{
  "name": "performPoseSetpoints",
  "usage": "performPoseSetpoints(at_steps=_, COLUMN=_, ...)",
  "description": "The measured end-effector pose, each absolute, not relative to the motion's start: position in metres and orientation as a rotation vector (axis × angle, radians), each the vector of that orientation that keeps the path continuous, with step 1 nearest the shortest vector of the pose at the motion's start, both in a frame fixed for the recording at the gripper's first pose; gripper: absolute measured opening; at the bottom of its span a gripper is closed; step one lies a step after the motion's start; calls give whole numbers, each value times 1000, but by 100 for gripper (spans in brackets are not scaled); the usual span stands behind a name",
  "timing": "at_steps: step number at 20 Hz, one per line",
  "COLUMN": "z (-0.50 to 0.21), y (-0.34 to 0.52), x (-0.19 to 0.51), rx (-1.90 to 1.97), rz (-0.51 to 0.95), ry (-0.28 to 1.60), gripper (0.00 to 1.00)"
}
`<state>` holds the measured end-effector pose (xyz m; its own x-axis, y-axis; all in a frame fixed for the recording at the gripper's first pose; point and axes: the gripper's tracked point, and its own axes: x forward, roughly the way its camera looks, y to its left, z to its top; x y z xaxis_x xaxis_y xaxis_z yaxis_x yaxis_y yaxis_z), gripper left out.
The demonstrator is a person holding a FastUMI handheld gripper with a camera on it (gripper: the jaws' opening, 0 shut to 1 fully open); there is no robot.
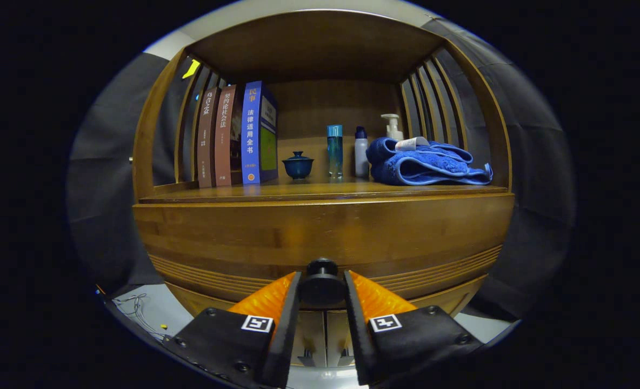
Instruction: Pull open the drawer, take out the items inside it, and place them on the countertop above the cabinet.
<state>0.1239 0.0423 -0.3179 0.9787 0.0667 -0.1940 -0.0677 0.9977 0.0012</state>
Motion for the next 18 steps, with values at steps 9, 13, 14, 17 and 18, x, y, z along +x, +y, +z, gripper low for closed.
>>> performPoseSetpoints(at_steps=9, z=-317, y=40, x=93, rx=0, rz=83, ry=221, gripper=39)
performPoseSetpoints(at_steps=13, z=-313, y=39, x=56, rx=11, rz=80, ry=213, gripper=39)
performPoseSetpoints(at_steps=14, z=-312, y=38, x=46, rx=4, rz=80, ry=213, gripper=39)
performPoseSetpoints(at_steps=17, z=-311, y=35, x=24, rx=20, rz=73, ry=207, gripper=39)
performPoseSetpoints(at_steps=18, z=-309, y=37, x=17, rx=32, rz=73, ry=204, gripper=39)
